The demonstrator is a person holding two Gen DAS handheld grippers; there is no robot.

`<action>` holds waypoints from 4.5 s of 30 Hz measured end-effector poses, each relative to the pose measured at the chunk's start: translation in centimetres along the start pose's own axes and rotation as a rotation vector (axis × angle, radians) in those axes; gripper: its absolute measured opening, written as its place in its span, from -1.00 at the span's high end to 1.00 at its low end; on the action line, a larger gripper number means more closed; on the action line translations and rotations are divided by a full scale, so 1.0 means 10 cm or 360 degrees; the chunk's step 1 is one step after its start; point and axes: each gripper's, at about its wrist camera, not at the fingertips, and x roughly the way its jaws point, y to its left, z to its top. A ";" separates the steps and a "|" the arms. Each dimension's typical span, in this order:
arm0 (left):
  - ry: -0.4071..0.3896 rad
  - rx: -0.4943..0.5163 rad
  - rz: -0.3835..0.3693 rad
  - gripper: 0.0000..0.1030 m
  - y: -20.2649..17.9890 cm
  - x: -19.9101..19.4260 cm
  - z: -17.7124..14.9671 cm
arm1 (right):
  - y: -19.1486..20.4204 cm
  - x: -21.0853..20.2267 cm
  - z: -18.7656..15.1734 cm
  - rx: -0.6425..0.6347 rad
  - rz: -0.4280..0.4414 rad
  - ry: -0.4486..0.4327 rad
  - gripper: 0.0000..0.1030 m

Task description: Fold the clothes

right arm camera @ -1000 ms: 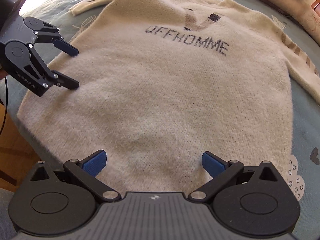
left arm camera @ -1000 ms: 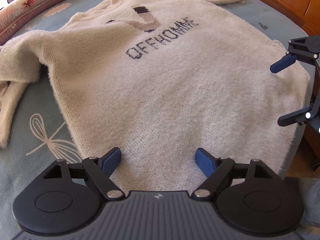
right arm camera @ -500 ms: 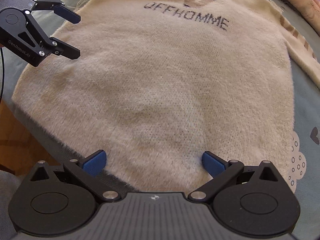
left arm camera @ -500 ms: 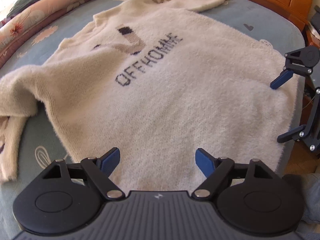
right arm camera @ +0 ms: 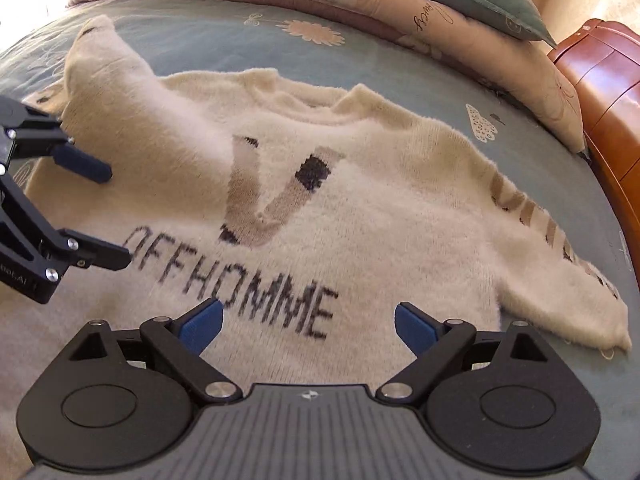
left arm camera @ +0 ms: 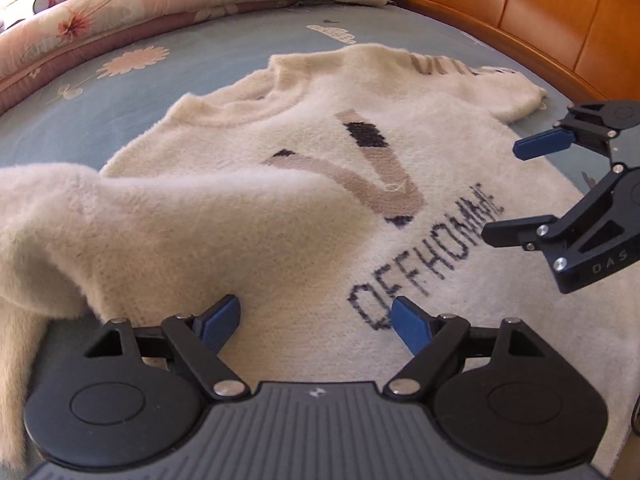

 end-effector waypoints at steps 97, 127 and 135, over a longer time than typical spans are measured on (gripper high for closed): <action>0.0262 0.0098 0.0116 -0.65 -0.66 0.37 0.50 | -0.93 0.73 -0.14 0.0231 0.0172 0.0092 -1.00; -0.0022 -0.1327 0.0520 -0.04 1.39 -1.14 -0.47 | -0.65 0.46 0.12 0.0326 0.0033 0.0141 -1.00; -0.0285 -0.2464 0.0180 -0.03 2.06 -0.93 -1.49 | -0.15 0.25 0.38 0.0179 0.0140 0.0045 -1.00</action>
